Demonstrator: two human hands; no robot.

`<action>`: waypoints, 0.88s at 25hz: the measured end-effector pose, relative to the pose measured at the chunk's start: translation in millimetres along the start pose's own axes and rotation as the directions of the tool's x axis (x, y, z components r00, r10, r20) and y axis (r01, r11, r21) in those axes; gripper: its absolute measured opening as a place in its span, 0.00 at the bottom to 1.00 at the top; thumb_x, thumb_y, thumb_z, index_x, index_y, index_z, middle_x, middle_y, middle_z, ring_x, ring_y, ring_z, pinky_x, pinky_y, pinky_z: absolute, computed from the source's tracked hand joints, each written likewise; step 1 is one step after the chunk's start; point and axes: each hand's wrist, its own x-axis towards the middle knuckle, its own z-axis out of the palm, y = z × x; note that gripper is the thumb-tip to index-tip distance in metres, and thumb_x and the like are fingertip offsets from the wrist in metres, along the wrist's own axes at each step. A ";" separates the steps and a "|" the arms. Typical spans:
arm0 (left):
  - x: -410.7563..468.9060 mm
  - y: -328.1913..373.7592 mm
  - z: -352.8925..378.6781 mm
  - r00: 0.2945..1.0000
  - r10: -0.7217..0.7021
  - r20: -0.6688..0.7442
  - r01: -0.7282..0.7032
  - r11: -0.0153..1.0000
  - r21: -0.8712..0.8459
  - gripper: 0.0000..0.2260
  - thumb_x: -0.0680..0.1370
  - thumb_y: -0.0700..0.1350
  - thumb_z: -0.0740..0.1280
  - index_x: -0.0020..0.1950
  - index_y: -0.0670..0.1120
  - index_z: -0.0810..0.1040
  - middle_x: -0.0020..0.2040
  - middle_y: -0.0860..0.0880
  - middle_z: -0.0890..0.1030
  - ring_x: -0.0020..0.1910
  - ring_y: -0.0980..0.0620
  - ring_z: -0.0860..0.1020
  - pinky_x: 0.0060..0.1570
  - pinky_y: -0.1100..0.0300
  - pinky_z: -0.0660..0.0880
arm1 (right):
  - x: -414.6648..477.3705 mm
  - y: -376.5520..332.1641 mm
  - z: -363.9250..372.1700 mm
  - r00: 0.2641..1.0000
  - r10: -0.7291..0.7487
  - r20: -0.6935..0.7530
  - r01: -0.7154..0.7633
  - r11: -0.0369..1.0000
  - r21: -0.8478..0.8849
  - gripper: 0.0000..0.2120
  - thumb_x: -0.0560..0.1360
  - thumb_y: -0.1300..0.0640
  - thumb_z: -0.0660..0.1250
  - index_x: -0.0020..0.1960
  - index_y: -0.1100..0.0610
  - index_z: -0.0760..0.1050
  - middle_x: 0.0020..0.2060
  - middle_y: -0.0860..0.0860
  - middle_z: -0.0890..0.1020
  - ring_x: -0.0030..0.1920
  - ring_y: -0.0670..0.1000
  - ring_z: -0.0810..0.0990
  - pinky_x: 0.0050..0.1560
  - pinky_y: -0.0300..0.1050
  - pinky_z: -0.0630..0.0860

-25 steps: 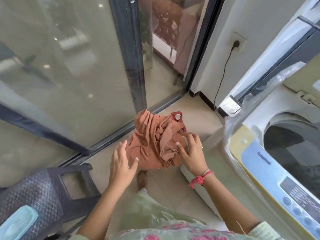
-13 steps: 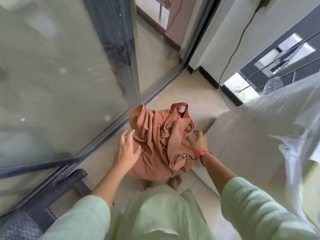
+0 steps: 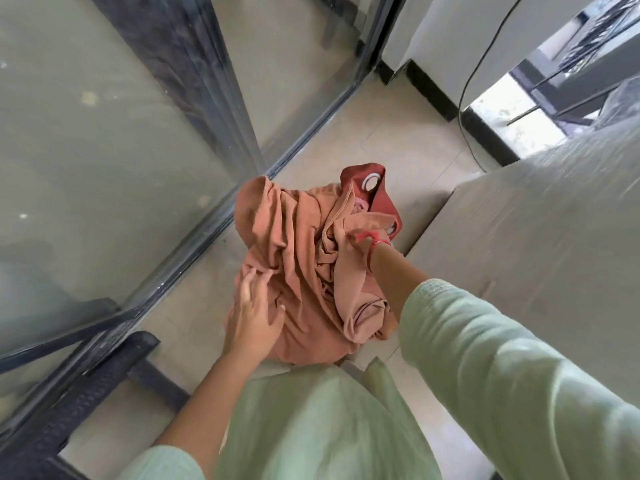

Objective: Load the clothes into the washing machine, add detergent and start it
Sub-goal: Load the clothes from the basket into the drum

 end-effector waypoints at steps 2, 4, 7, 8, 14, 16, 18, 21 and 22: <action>-10.6 -1.9 -5.9 1.000 -0.018 0.022 0.018 1.000 -0.005 0.26 0.73 0.43 0.69 0.70 0.47 0.65 0.72 0.42 0.61 0.68 0.39 0.66 0.60 0.44 0.71 | -84.2 -21.1 -6.6 0.985 -0.056 0.164 0.053 0.998 0.023 0.21 0.79 0.58 0.55 0.71 0.62 0.63 0.61 0.54 0.72 0.64 0.60 0.72 0.56 0.49 0.72; -17.0 -0.6 -15.6 1.000 -0.018 0.015 0.018 1.000 -0.020 0.24 0.73 0.42 0.69 0.69 0.47 0.68 0.71 0.41 0.61 0.67 0.39 0.67 0.60 0.46 0.70 | -100.0 -24.4 -17.3 0.970 -0.228 0.089 0.221 0.972 0.074 0.20 0.78 0.60 0.56 0.69 0.63 0.65 0.63 0.56 0.70 0.62 0.59 0.73 0.55 0.43 0.76; -21.3 13.8 -39.1 0.999 -0.030 -0.012 0.029 0.997 -0.075 0.21 0.74 0.42 0.68 0.67 0.47 0.70 0.71 0.42 0.61 0.67 0.41 0.67 0.62 0.48 0.69 | -141.5 -42.0 -35.8 0.815 -0.560 -0.148 0.579 0.783 0.227 0.04 0.69 0.58 0.64 0.43 0.56 0.75 0.41 0.53 0.75 0.39 0.48 0.76 0.39 0.44 0.76; -23.1 23.6 -51.0 0.999 -0.028 -0.026 0.026 0.996 -0.090 0.21 0.75 0.42 0.68 0.67 0.47 0.70 0.71 0.42 0.61 0.67 0.42 0.67 0.62 0.48 0.69 | -160.7 -42.8 -46.9 0.792 -0.583 -0.185 0.611 0.746 0.264 0.03 0.70 0.62 0.64 0.39 0.57 0.71 0.35 0.53 0.72 0.32 0.44 0.72 0.35 0.42 0.73; -23.7 96.8 -132.1 0.977 0.146 -0.158 -0.166 0.978 -0.122 0.20 0.74 0.49 0.65 0.63 0.42 0.74 0.63 0.40 0.71 0.65 0.43 0.70 0.64 0.57 0.62 | -253.9 27.9 -121.3 0.713 -0.627 -0.312 0.700 0.663 0.265 0.19 0.69 0.77 0.61 0.31 0.55 0.64 0.28 0.50 0.69 0.26 0.38 0.68 0.31 0.33 0.67; -21.3 119.9 -152.0 0.960 0.210 -0.183 -0.235 0.964 -0.126 0.23 0.72 0.54 0.59 0.60 0.41 0.76 0.60 0.39 0.73 0.62 0.44 0.71 0.63 0.62 0.61 | -274.6 33.6 -134.7 0.677 -0.632 -0.377 0.731 0.637 0.245 0.20 0.69 0.79 0.60 0.31 0.55 0.65 0.28 0.50 0.70 0.27 0.37 0.70 0.31 0.29 0.67; -24.2 137.9 -165.1 0.939 0.283 -0.197 -0.307 0.946 -0.106 0.22 0.72 0.53 0.58 0.58 0.41 0.76 0.58 0.41 0.74 0.60 0.46 0.72 0.61 0.68 0.59 | -299.8 30.0 -153.5 0.625 -0.629 -0.462 0.774 0.577 0.259 0.21 0.68 0.78 0.59 0.31 0.53 0.66 0.29 0.48 0.72 0.28 0.38 0.70 0.34 0.32 0.68; -31.8 161.1 -177.8 0.915 0.370 -0.158 -0.387 0.917 -0.092 0.15 0.74 0.47 0.63 0.58 0.42 0.77 0.57 0.43 0.75 0.59 0.46 0.73 0.58 0.68 0.61 | -333.7 21.3 -181.9 0.486 -0.677 -0.553 0.862 0.476 0.174 0.20 0.66 0.75 0.60 0.32 0.49 0.67 0.30 0.45 0.73 0.30 0.38 0.71 0.35 0.33 0.69; -34.7 167.5 -180.8 0.911 0.388 -0.139 -0.403 0.910 -0.096 0.13 0.75 0.43 0.65 0.58 0.43 0.77 0.57 0.44 0.75 0.59 0.47 0.74 0.57 0.68 0.62 | -346.9 18.9 -188.3 0.436 -0.701 -0.565 0.891 0.427 0.157 0.20 0.66 0.75 0.60 0.33 0.49 0.68 0.30 0.44 0.73 0.31 0.38 0.71 0.35 0.33 0.70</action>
